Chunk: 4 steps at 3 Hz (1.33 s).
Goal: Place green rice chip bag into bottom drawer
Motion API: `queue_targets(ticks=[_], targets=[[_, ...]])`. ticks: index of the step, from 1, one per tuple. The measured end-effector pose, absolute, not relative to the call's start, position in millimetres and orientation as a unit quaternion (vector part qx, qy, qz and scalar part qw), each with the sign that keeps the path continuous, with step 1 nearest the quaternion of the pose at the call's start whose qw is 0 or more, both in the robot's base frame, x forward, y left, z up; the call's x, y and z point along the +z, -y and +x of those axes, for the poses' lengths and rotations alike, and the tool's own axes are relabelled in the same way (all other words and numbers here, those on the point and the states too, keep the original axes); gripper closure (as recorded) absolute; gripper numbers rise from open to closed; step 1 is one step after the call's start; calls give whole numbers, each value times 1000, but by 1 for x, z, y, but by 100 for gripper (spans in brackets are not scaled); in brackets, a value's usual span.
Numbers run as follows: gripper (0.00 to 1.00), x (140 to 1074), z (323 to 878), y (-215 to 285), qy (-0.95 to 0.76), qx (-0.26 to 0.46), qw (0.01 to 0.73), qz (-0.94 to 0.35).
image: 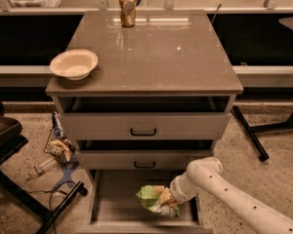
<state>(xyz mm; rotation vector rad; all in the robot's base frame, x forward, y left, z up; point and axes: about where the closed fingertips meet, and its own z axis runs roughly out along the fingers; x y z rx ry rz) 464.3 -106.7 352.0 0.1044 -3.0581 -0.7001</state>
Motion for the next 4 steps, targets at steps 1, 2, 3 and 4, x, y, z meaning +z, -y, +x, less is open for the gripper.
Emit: queue_targets(ticks=[1, 2, 3, 4], targets=[[100, 334, 463, 81, 975, -219, 20, 2], [74, 333, 463, 80, 975, -221, 22, -5], [52, 332, 463, 79, 975, -222, 22, -6], [28, 332, 463, 78, 975, -223, 23, -6]])
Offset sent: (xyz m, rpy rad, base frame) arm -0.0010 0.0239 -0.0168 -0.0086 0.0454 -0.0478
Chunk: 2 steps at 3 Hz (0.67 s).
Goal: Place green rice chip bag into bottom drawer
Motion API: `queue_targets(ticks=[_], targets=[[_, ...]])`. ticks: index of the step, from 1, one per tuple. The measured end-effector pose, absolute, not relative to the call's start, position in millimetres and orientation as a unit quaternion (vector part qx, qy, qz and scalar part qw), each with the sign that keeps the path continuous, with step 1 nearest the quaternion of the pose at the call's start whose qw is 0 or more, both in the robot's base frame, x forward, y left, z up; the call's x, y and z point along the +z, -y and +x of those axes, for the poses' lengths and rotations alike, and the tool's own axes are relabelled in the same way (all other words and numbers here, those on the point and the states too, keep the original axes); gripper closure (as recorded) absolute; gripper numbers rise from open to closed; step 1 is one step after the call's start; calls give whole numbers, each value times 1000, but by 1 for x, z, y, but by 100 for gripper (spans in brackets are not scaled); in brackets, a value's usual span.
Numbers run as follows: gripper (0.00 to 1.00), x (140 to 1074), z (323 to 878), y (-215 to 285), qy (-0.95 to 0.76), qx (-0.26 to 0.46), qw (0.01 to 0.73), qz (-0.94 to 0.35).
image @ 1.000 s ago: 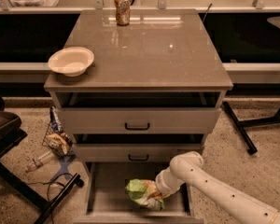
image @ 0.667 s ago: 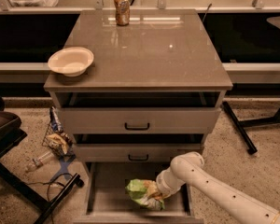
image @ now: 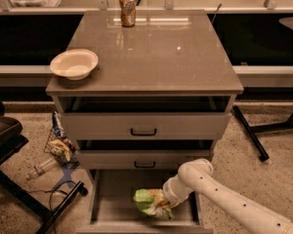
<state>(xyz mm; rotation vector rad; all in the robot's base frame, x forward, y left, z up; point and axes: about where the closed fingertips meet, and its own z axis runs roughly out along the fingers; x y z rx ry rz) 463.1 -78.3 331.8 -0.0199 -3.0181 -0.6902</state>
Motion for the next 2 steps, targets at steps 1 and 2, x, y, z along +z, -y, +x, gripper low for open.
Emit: queue_targets(ticks=[1, 2], targets=[[5, 331, 463, 78, 974, -224, 23, -7], [0, 331, 463, 77, 974, -225, 23, -7]])
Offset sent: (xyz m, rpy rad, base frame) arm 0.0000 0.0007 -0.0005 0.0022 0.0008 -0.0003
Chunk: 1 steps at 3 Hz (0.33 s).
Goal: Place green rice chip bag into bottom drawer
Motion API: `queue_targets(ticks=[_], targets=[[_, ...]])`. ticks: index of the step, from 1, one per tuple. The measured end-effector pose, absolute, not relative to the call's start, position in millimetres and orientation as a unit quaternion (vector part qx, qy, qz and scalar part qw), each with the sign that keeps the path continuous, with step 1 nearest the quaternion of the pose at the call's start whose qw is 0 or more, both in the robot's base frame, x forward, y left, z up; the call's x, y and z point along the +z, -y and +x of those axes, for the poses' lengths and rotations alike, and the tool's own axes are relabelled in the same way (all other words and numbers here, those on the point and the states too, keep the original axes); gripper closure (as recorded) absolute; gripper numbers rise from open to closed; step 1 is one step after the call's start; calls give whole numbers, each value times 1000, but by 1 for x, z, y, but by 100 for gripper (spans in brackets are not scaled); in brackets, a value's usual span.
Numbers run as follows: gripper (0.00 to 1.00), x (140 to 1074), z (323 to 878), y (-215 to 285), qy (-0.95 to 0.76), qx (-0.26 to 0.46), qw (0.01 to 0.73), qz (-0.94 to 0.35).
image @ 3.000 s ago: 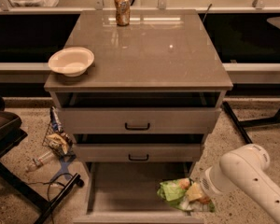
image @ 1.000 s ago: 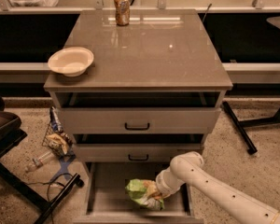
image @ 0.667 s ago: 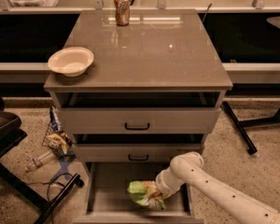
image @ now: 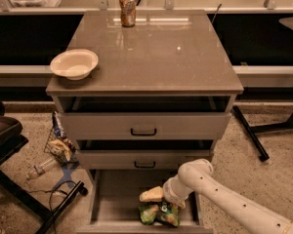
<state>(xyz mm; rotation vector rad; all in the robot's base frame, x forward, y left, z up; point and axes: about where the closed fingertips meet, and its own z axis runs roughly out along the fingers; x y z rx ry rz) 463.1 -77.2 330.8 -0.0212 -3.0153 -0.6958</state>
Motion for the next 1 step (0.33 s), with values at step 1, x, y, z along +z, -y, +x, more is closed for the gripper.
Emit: queue_targets(ticks=[1], targets=[[0, 331, 463, 77, 974, -225, 23, -7]])
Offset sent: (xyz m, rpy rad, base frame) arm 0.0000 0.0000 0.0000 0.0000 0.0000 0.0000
